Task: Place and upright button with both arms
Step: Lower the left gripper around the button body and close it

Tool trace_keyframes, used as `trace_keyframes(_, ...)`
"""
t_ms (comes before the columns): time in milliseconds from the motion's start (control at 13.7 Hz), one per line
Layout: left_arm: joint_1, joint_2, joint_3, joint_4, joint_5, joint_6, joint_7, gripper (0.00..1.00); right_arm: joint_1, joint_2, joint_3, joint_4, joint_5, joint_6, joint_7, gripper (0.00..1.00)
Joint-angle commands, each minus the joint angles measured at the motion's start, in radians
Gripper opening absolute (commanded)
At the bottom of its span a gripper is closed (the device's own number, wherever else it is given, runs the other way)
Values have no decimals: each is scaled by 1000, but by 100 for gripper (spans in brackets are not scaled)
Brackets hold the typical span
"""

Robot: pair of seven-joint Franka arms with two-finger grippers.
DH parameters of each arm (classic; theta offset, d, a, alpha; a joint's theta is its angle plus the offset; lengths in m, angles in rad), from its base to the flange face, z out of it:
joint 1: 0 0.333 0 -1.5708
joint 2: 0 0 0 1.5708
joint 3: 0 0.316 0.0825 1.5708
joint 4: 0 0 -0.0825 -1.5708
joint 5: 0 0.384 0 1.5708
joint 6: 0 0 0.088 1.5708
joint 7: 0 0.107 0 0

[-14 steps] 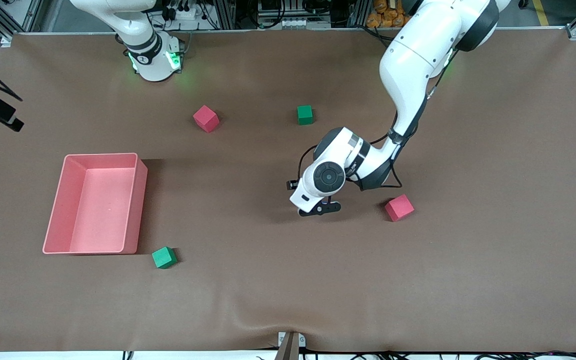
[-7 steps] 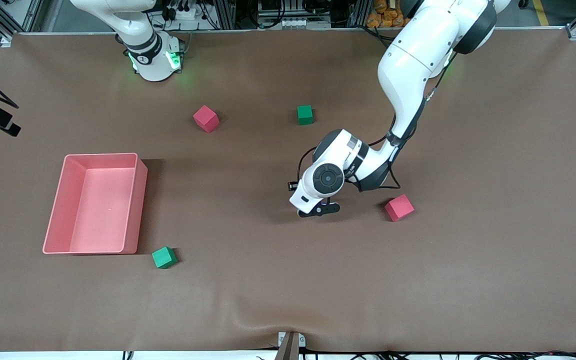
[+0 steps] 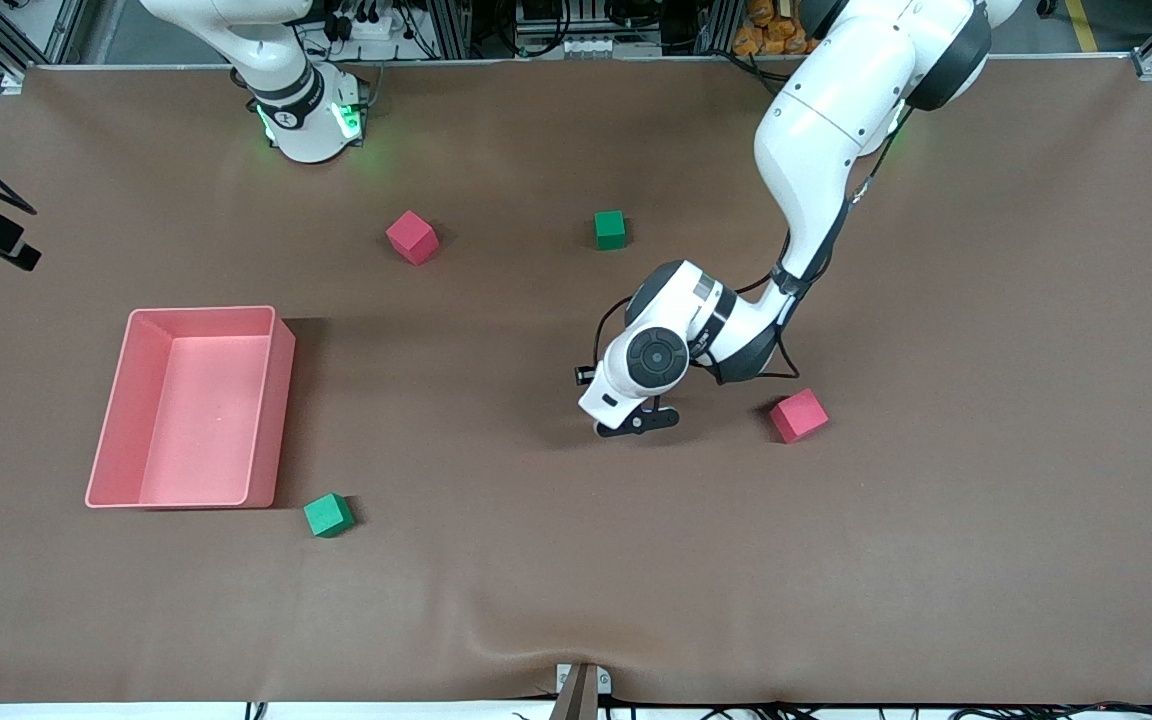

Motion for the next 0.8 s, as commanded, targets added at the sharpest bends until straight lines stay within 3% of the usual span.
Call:
trace_keyframes(0,-8,16,3,27,-12,4,-17,59,-16,12,17,27,-7,-20,-16,100)
trace_keyframes(293,-9,22,3,26,-14,4,-17,58,-25,10,29,27,-18,-22,-75,100)
trace_keyframes(366,-9,24,3,26,-14,4,-17,51,-26,10,29,27,-19,-22,-142,100)
trace_keyframes(512,-9,24,3,24,-14,4,-17,28,-26,9,31,26,-19,-31,-164,100)
trace_keyframes(659,-14,24,5,24,-12,4,-16,0,-28,9,31,26,-21,-43,-169,100)
trace_keyframes(732,-18,22,5,26,-12,4,-20,0,-26,9,31,26,-21,-43,-169,100)
